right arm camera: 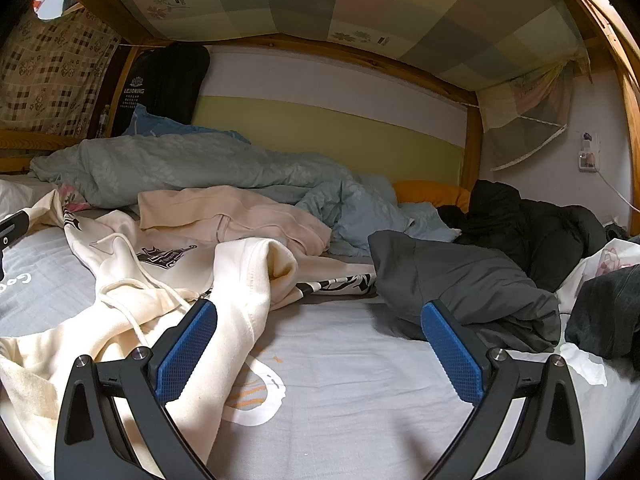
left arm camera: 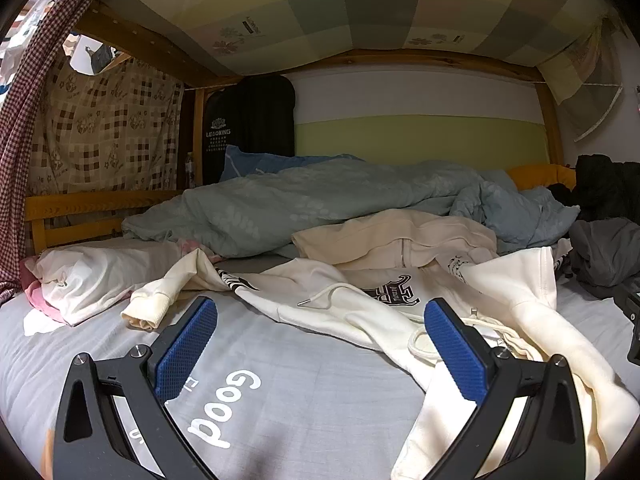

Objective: Fold large clothes

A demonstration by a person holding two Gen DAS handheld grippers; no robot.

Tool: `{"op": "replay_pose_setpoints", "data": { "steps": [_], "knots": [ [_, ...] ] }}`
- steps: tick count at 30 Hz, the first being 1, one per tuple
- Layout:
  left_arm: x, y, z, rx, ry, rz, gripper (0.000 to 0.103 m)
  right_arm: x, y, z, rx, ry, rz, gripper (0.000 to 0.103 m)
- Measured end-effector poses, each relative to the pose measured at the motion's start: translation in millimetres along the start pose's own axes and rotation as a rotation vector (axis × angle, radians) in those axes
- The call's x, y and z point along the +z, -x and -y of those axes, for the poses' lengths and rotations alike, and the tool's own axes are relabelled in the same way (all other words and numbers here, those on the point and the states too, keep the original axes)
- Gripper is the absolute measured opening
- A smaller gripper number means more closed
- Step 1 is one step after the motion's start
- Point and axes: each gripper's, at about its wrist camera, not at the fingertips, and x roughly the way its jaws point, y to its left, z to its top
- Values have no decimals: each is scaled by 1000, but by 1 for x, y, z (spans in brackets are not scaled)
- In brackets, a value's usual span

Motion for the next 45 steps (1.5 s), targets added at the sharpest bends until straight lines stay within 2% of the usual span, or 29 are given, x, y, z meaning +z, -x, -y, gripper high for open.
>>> {"op": "replay_pose_setpoints", "data": {
  "steps": [18,45],
  "knots": [
    [2,-4,0,3,-10,-31,103,-1,0,1,0,0,0,103],
    [1,-7,-1,3,-11,-29,103,-1,0,2,-3,-8,-6,103]
  ]
}}
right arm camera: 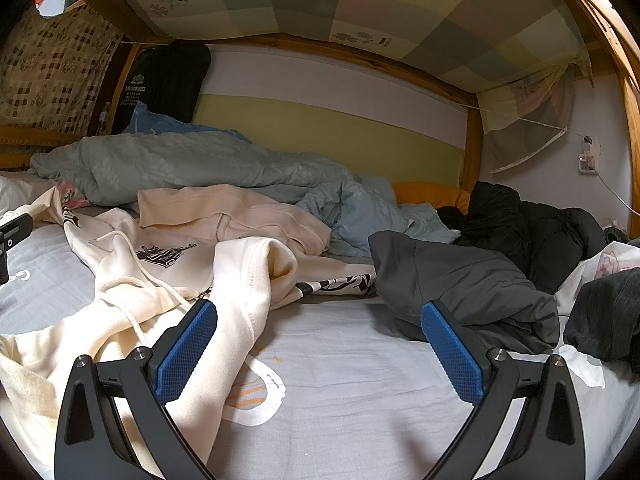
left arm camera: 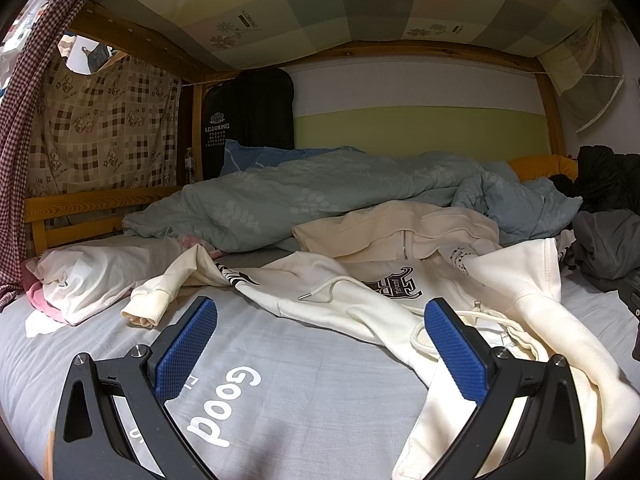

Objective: Fold large clothes

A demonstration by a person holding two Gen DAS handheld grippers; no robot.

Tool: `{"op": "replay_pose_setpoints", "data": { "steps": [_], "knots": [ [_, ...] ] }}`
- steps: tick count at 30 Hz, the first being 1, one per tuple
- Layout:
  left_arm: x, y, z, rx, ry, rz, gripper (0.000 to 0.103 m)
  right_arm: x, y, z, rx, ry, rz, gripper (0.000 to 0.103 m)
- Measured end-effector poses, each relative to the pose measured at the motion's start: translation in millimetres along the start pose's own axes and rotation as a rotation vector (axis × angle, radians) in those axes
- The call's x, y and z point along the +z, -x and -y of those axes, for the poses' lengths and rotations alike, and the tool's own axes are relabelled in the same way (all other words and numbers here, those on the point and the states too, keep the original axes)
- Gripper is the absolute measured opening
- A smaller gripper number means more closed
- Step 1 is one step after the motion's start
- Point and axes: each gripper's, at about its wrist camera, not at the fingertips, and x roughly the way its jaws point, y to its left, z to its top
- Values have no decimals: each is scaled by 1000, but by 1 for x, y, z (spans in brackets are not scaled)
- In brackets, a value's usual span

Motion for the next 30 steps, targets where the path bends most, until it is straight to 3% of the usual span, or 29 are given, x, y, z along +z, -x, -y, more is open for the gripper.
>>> {"op": "replay_pose_setpoints", "data": {
  "steps": [3,5,7,8,11,14,17,20,25,28,30],
  "knots": [
    [0,0,0,0,0,-2,103,0,-2,9,0,-34,-10,103],
    [0,0,0,0,1,-1,103,4,-16,24,5,-38,-110,102],
    [0,0,0,-1,0,0,103,6,-42,51,-94,17,-256,81],
    [0,0,0,-1,0,0,103,7,-50,68,-126,8,-289,70],
    [0,0,0,1,-2,-3,103,6,-80,157,-201,-61,-428,70],
    [-2,0,-2,1,-3,1,103,-2,-103,243,-387,-56,-474,70],
    [-4,1,-4,0,1,7,103,-21,-135,313,-446,-52,-593,70],
    [-4,1,-4,2,-5,1,103,-35,-147,348,-350,-130,-594,71],
    [-4,1,0,9,-30,-4,103,-43,-141,347,-249,-82,-606,63],
    [-3,2,2,11,-47,-5,103,-54,-141,350,-56,-212,-635,52],
    [-3,1,5,9,-61,-10,103,-52,-147,339,-101,-123,-616,51]
  ]
}}
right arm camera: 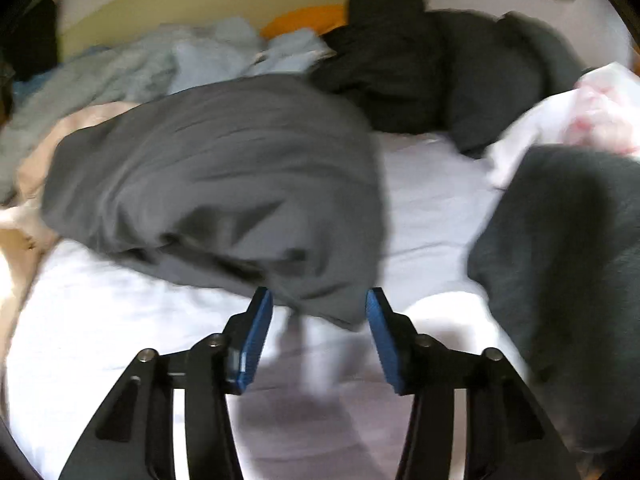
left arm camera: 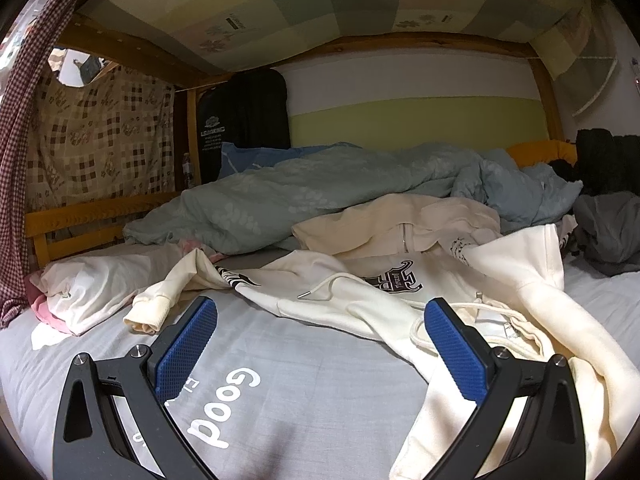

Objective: Fold large clothes

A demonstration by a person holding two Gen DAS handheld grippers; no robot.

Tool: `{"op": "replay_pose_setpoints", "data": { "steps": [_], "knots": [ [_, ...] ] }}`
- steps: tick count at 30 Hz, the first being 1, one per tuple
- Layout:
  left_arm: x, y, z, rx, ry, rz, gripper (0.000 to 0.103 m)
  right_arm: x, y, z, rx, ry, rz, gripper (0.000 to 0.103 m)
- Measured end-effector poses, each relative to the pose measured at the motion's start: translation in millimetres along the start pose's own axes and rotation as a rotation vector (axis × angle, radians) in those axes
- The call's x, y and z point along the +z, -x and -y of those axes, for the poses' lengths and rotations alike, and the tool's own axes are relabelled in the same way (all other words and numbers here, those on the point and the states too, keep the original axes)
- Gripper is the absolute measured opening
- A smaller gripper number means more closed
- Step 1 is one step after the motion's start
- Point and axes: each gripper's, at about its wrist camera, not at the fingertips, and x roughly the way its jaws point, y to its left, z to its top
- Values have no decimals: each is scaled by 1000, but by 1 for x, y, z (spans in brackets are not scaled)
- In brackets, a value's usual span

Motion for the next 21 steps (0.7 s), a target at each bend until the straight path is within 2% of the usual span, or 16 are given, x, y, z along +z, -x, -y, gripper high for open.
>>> {"op": "replay_pose_setpoints", "data": {
  "steps": [2,5,7,9,11,13,15,16,18,19,20,21],
  "knots": [
    [0,0,1,0,-8,-1,103,5,-6,-7,-74,42,33,51],
    [1,2,1,-3,-9,8,103,14,-13,-4,-22,-20,64,54],
    [1,2,2,0,-14,9,103,18,-23,-11,-50,22,63,58],
    [2,1,5,1,-24,6,103,20,-37,-18,-77,58,45,66],
    [3,0,8,-2,-35,1,103,25,-43,-13,-49,-18,54,68],
    [3,0,10,-4,-45,0,103,29,-39,-10,-95,-78,89,57],
    [3,0,13,3,-52,3,103,34,-30,-15,-215,-95,144,38],
    [4,0,13,7,-55,6,103,36,-21,-13,-264,-125,173,35],
    [3,1,16,15,-65,11,103,34,-3,1,-284,-225,202,32],
    [3,1,17,17,-70,10,103,31,9,10,-323,-255,227,31],
    [3,0,18,16,-74,5,103,30,16,15,-375,-241,242,31],
    [3,-2,18,15,-73,-3,103,27,25,20,-463,-199,257,31]
  ]
}}
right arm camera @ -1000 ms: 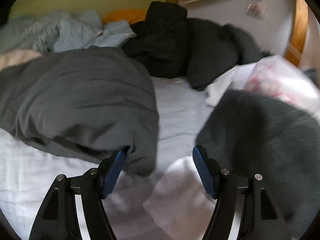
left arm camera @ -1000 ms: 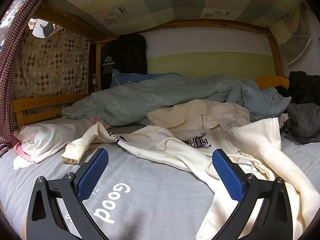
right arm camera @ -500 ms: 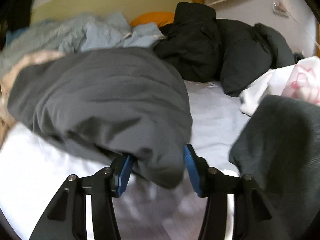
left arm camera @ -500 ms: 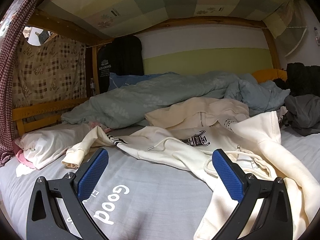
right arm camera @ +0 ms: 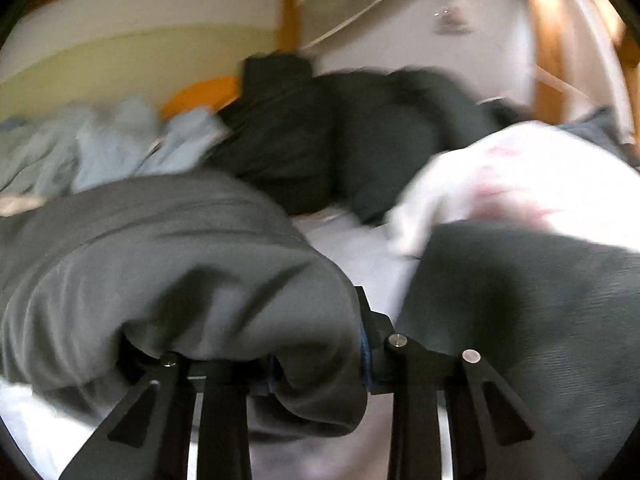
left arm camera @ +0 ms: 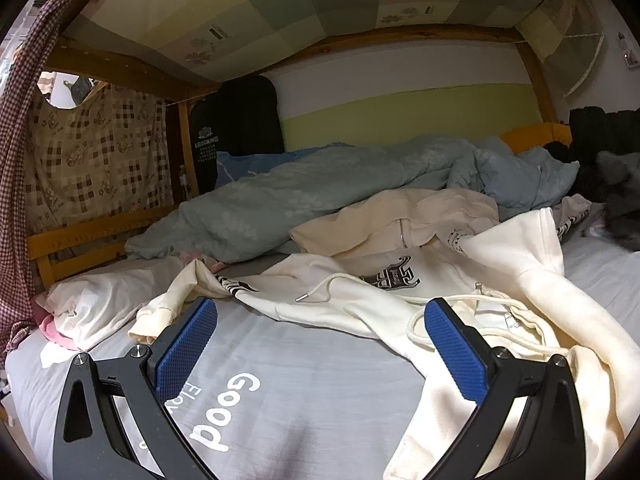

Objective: Fold large clothes

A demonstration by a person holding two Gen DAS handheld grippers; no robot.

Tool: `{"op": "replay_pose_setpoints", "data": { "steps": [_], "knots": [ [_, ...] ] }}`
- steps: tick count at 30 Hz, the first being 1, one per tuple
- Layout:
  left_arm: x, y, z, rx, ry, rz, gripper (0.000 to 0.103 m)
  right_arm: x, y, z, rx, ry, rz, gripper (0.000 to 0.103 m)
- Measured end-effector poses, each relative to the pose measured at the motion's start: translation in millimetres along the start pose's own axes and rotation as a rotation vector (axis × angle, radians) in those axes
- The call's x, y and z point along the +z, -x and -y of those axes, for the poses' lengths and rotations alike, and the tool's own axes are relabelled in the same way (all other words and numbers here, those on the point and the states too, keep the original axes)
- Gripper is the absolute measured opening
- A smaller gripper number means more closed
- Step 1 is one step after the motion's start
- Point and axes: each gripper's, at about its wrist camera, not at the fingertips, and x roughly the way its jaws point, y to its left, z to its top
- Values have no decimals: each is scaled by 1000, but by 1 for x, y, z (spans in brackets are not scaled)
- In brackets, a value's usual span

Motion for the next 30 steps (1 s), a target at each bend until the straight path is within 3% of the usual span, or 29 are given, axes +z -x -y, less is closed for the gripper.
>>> {"op": "replay_pose_setpoints", "data": {
  "steps": [2,4,6,8,11,14,17,20,21,22,23,25,27,28,30],
  "knots": [
    [0,-2,-3,-5,16,-10,103,-3,1,26,-91,-2,7,31],
    [0,-1,-9,-13,42,-3,103,-5,-2,38,-33,12,-22,31],
    [-1,0,-11,-14,52,0,103,-16,6,16,-17,153,7,35],
    [0,-1,-10,-15,49,-5,103,-26,13,1,-7,204,-8,43],
    [0,-1,-10,-16,52,-3,103,-27,19,1,-14,148,-76,49],
    [1,3,-13,-38,73,11,103,-36,46,15,85,45,-125,59],
    [3,10,-21,-81,111,2,103,-56,98,11,272,-76,-102,70],
    [8,20,-32,-170,186,-19,101,-72,149,-35,525,-10,-80,70],
    [10,22,-35,-213,212,-40,95,-75,164,-52,581,20,-67,70],
    [11,23,-39,-266,237,-73,79,-79,179,-69,652,47,-59,70],
    [11,24,-42,-316,263,-109,74,-82,193,-88,742,68,-67,70],
    [6,26,-48,-406,325,-181,73,-93,216,-130,994,108,-148,70],
    [-5,28,-49,-486,373,-261,71,-105,234,-165,1191,184,-218,70],
    [-11,28,-47,-507,382,-295,71,-112,248,-183,1231,239,-210,70],
    [-24,24,-39,-506,363,-385,71,-120,263,-206,1218,317,-181,70]
  ]
}}
